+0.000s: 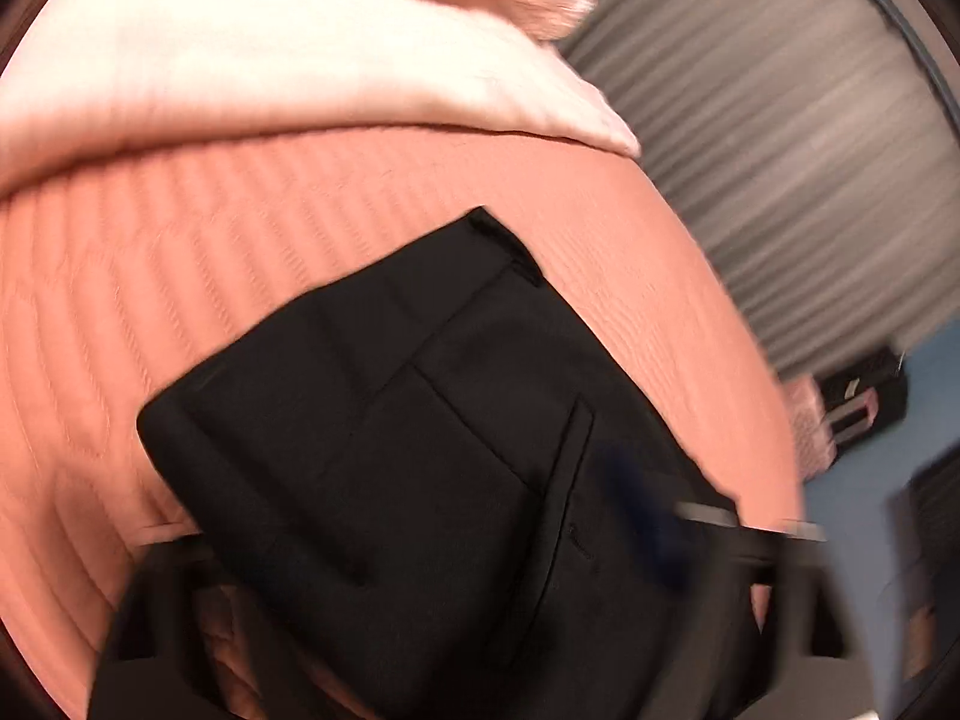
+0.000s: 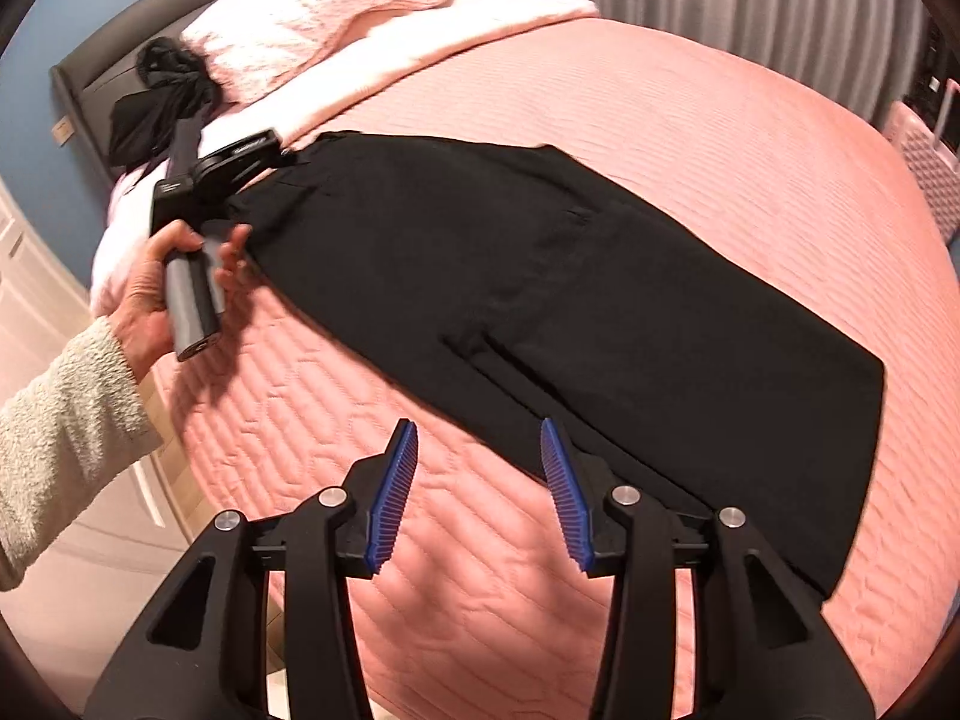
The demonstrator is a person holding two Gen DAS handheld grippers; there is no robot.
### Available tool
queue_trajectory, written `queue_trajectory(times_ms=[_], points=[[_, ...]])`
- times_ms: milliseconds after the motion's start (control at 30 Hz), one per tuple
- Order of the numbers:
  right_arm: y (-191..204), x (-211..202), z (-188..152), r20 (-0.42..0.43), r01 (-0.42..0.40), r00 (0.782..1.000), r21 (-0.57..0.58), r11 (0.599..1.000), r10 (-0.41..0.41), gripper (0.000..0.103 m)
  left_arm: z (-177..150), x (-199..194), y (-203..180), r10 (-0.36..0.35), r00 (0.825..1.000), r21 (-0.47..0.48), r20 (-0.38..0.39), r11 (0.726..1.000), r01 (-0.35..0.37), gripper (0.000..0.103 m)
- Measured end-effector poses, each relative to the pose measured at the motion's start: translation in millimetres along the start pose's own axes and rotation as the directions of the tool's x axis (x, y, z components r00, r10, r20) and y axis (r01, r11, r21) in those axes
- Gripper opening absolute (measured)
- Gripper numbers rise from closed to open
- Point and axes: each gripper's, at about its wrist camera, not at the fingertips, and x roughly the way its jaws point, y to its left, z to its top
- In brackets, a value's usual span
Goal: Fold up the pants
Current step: 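Grasp the folded trousers with the left gripper and lift them over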
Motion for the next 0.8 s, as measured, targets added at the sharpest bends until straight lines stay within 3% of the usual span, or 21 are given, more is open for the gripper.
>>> queue_trajectory(times_ms=[33, 100, 233, 300, 367, 467, 533, 567, 633, 667, 700, 800], points=[[-5, -2, -3, 0.001, 0.007, 1.000, 0.010, 1.000, -0.007, 0.044, 0, 3, -6, 0.022, 1.000, 0.035, -0.013, 0.999, -0.021, 0.020], [-18, -8, -10, 0.013, 0.038, 0.999, 0.041, 0.998, -0.039, 0.056, 4, 5, -9, 0.014, 1.000, 0.049, -0.013, 0.999, -0.013, 0.016], [-44, -22, -23, 0.028, 0.077, 0.996, 0.092, 0.993, -0.080, 0.058, 5, -9, -39, 0.042, 0.998, 0.136, 0.044, 0.990, -0.048, 0.012], [-57, -27, -29, 0.028, 0.095, 0.995, 0.123, 0.988, -0.099, 0.058, -1, -26, -73, 0.035, 0.995, 0.235, 0.096, 0.970, -0.057, 0.011], [-74, -33, -35, 0.032, 0.119, 0.992, 0.163, 0.980, -0.125, 0.058, -11, -44, -122, -0.010, 0.991, 0.369, 0.133, 0.929, -0.040, 0.011], [-100, -46, -46, 0.051, 0.141, 0.986, 0.224, 0.964, -0.156, 0.058, -43, -66, -207, -0.081, 0.985, 0.578, 0.155, 0.815, -0.024, 0.011], [-118, -57, -53, 0.065, 0.158, 0.981, 0.258, 0.953, -0.181, 0.058, -70, -76, -257, -0.150, 0.981, 0.674, 0.126, 0.738, 0.027, 0.011], [-129, -64, -60, 0.072, 0.179, 0.976, 0.283, 0.942, -0.207, 0.058, -92, -78, -288, -0.187, 0.979, 0.722, 0.081, 0.688, 0.072, 0.011], [-148, -77, -70, 0.084, 0.191, 0.970, 0.322, 0.927, -0.229, 0.058, -128, -75, -326, -0.220, 0.975, 0.774, 0.023, 0.621, 0.122, 0.011], [-160, -85, -78, 0.088, 0.206, 0.964, 0.348, 0.915, -0.250, 0.058, -156, -73, -349, -0.238, 0.971, 0.806, -0.017, 0.571, 0.154, 0.011], [-170, -91, -85, 0.087, 0.216, 0.960, 0.367, 0.905, -0.265, 0.058, -183, -69, -367, -0.256, 0.965, 0.820, -0.063, 0.538, 0.196, 0.011], [-202, -108, -110, 0.081, 0.246, 0.948, 0.423, 0.872, -0.307, 0.058, -261, -41, -399, -0.250, 0.940, 0.817, -0.232, 0.474, 0.328, 0.011]])
